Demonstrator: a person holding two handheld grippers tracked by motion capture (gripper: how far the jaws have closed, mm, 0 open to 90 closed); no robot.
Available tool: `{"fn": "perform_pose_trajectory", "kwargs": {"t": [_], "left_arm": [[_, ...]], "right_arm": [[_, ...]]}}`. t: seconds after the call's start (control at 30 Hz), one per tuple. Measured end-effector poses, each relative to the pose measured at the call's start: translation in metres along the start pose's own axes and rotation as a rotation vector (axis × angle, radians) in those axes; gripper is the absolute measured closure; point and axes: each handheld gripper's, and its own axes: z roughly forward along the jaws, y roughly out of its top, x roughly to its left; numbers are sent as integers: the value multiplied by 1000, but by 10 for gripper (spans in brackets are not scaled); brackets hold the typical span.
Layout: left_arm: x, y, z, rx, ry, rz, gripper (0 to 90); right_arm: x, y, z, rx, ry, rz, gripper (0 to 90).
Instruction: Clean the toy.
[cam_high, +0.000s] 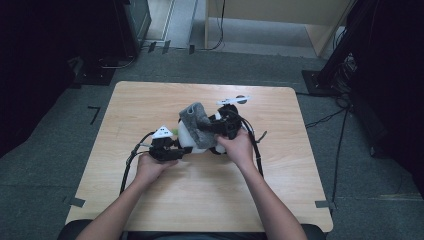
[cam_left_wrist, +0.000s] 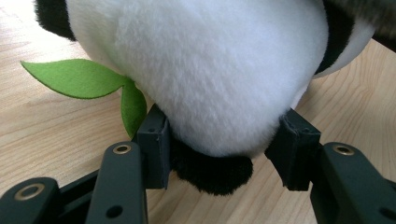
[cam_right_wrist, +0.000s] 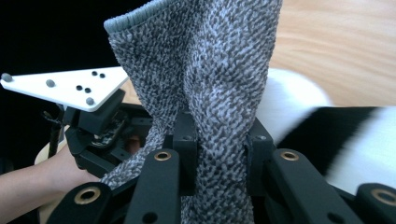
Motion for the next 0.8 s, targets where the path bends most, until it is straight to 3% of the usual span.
{"fn": "perform_pose_trajectory", "kwargs": {"t": [0.2, 0.37, 0.47, 0.53, 0.8], "left_arm": [[-1, 0, 0, 2, 6, 1, 472], [0, -1, 0, 7, 7, -2, 468], [-1, -1, 0, 4, 9, 5, 467], [-1, -1, 1, 2, 9, 10, 464], [-1, 0, 3, -2, 9, 3, 460]], "right_arm": [[9, 2, 21, 13, 2, -9, 735], [11, -1, 35, 39, -52, -44, 732], [11, 0, 34, 48, -61, -54, 726], [9, 0, 25, 64, -101, -83, 714], [-4, -3, 9, 58, -119, -55, 737]]}}
